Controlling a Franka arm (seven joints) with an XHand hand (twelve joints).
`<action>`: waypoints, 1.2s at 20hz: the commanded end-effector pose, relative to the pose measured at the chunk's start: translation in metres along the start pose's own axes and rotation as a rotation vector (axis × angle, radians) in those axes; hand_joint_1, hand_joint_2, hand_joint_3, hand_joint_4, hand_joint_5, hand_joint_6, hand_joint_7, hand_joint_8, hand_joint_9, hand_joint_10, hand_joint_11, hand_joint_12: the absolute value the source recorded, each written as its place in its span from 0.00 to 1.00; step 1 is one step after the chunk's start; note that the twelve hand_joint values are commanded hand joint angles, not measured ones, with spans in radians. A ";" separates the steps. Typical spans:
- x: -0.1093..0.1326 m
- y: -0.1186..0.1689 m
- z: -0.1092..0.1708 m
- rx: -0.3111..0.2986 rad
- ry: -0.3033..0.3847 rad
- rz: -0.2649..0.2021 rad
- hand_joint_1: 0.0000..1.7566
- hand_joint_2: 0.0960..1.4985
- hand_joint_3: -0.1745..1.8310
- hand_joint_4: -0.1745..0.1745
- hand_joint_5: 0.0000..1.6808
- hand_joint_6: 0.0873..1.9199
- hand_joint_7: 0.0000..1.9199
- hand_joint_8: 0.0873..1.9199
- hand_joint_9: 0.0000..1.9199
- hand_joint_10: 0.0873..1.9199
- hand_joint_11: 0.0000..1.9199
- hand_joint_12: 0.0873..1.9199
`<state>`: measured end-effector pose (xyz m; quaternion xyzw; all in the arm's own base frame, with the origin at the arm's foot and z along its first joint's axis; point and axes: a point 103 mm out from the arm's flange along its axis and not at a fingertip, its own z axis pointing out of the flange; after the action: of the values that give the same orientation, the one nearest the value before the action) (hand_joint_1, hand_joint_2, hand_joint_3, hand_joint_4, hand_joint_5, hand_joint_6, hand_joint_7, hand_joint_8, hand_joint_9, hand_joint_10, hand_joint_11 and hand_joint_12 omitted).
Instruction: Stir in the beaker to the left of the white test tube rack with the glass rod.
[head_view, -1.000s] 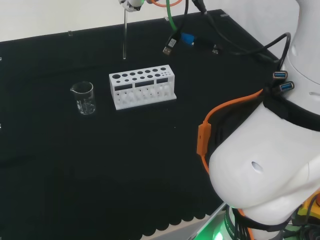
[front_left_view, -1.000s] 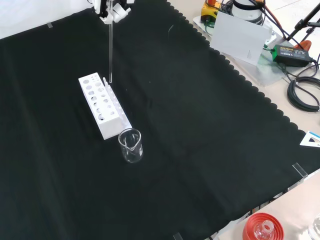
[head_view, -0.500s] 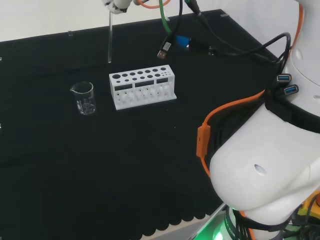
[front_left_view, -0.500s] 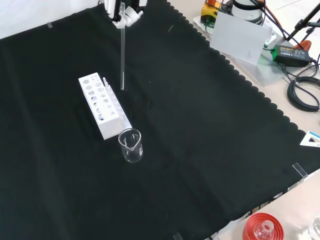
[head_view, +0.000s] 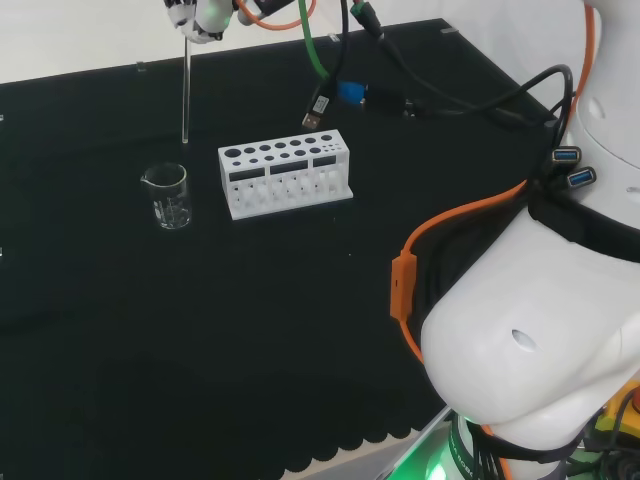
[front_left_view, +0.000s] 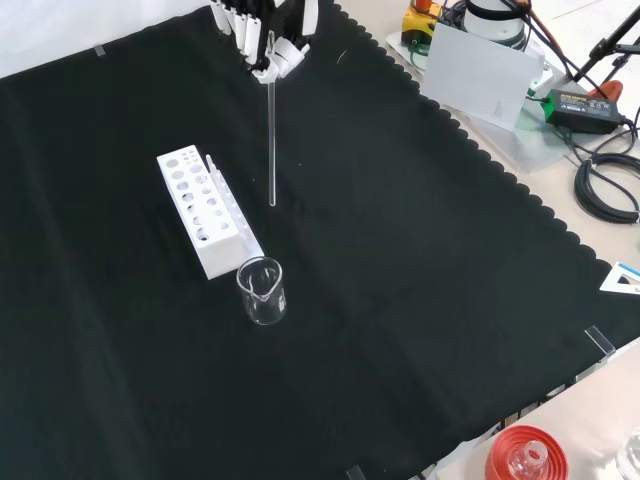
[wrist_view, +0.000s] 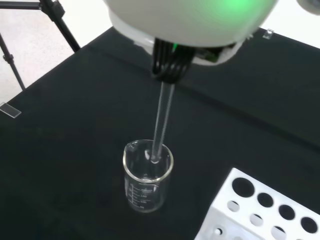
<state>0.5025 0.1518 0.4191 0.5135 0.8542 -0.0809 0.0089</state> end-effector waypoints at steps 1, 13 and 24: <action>0.011 0.013 0.003 -0.001 -0.002 -0.040 0.76 0.31 0.52 0.00 0.71 0.34 0.74 0.34 0.93 0.18 0.87 0.31; 0.016 0.045 0.014 0.019 -0.005 -0.077 0.76 0.31 0.52 0.00 0.71 0.34 0.74 0.34 0.93 0.18 0.87 0.31; 0.018 0.071 0.032 0.043 0.013 -0.104 0.76 0.31 0.52 0.00 0.71 0.34 0.74 0.34 0.93 0.18 0.87 0.31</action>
<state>0.5470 0.1937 0.3851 0.4740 0.8757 -0.0915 -0.0067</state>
